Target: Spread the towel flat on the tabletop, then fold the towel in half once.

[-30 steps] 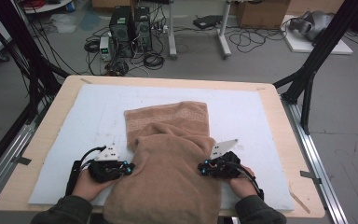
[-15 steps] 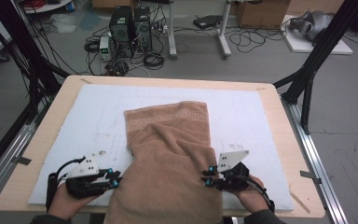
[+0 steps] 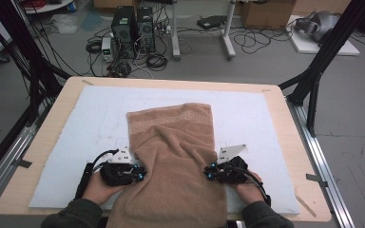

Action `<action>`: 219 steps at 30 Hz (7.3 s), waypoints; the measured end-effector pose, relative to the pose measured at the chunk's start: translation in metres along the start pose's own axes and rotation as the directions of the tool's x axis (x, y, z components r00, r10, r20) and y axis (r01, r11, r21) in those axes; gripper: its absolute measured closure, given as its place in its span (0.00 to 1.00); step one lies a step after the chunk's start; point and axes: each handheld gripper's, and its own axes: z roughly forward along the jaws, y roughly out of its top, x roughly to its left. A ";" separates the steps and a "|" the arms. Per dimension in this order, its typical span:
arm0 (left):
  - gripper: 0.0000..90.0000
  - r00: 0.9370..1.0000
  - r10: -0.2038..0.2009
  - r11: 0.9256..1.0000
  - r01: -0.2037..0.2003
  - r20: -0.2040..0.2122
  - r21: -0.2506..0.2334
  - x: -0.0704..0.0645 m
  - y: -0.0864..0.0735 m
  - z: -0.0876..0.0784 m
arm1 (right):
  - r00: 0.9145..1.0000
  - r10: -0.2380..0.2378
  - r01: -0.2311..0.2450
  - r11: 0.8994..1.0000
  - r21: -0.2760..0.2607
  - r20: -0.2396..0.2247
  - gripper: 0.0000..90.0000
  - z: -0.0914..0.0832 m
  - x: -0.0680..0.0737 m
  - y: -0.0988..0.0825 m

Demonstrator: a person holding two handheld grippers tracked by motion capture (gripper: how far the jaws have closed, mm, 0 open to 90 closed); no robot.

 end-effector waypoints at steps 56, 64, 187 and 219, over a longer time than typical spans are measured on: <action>0.77 0.948 -0.153 0.986 0.128 -0.281 -0.102 0.075 0.020 -0.020 | 0.984 0.093 -0.093 0.996 -0.005 0.149 0.74 -0.013 -0.062 0.025; 0.96 0.945 -0.119 0.992 0.122 -0.306 -0.010 0.089 0.021 0.008 | 0.976 0.134 -0.138 0.990 0.012 0.173 0.79 0.010 -0.082 0.020; 0.55 0.936 -0.211 0.976 0.186 -0.282 -0.112 0.119 0.050 -0.023 | 0.949 0.208 -0.198 0.978 -0.066 0.237 0.35 -0.019 -0.111 0.062; 0.94 0.915 -0.316 0.947 0.289 -0.252 -0.139 0.130 0.044 -0.005 | 0.964 0.190 -0.196 0.980 0.016 0.187 0.93 0.014 -0.124 0.054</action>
